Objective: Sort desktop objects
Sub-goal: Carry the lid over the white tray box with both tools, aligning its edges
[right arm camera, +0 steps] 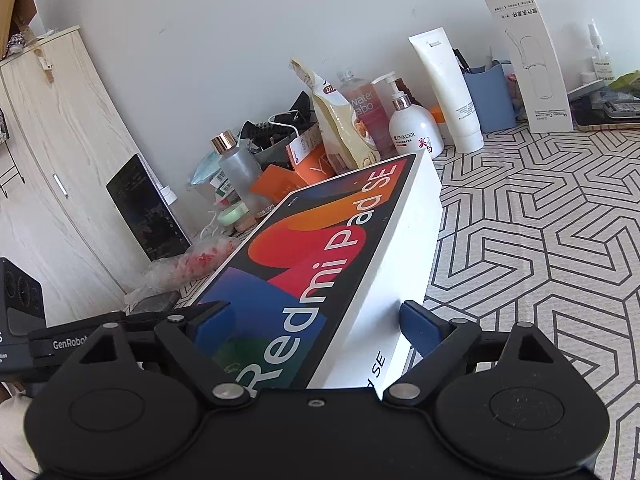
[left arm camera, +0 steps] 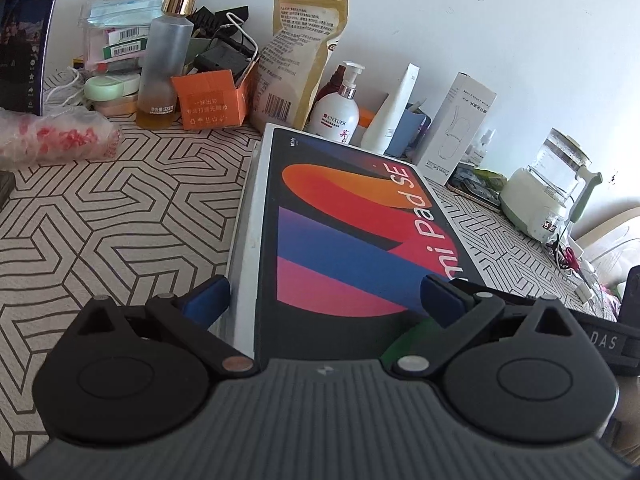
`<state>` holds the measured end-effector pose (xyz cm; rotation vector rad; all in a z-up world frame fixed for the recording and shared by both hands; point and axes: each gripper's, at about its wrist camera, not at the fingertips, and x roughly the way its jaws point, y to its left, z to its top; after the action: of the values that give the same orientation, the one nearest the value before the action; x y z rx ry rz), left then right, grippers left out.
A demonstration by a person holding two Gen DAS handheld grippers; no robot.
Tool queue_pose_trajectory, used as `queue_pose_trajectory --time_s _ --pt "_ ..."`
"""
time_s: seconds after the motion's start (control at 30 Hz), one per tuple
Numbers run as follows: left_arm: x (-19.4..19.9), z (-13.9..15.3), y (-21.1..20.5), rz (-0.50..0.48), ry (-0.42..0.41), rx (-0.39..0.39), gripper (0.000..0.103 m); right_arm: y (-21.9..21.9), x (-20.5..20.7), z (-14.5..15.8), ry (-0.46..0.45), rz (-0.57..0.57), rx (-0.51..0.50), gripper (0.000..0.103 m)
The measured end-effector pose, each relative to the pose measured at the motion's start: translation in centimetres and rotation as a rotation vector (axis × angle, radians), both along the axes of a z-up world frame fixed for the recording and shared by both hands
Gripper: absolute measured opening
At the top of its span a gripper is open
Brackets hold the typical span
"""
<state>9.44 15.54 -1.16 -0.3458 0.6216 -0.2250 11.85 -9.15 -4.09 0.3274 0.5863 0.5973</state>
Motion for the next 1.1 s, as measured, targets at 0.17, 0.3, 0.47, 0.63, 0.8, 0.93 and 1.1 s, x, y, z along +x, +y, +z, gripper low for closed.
queue_pose_trajectory --time_s 0.17,0.3,0.47,0.63,0.8,0.93,1.1 --pt "0.8 0.4 -0.1 -0.015 -0.020 -0.009 0.103 -0.2 0.8 -0.1 -0.006 -0.048 0.032 0.093" --pt "1.3 0.2 -0.4 -0.011 -0.020 0.002 0.103 0.1 1.3 -0.5 -0.002 -0.073 0.017 0.093" --pt "1.5 0.0 0.0 -0.010 -0.015 0.006 0.103 0.0 1.7 -0.8 0.021 -0.069 0.030 0.092" --pt "0.9 -0.1 0.3 0.000 -0.034 0.032 0.103 -0.2 1.8 -0.6 0.017 -0.050 0.068 0.085" --pt "1.6 0.0 0.3 -0.002 -0.021 0.035 0.103 0.4 2.1 -0.5 -0.001 -0.065 0.031 0.085" --pt "2.0 -0.5 1.4 0.033 0.009 -0.012 0.102 0.0 2.9 -0.6 0.007 -0.076 0.006 0.081" --pt "0.9 -0.4 2.3 0.078 -0.012 -0.028 0.102 0.1 3.4 -0.8 0.036 -0.057 0.005 0.081"
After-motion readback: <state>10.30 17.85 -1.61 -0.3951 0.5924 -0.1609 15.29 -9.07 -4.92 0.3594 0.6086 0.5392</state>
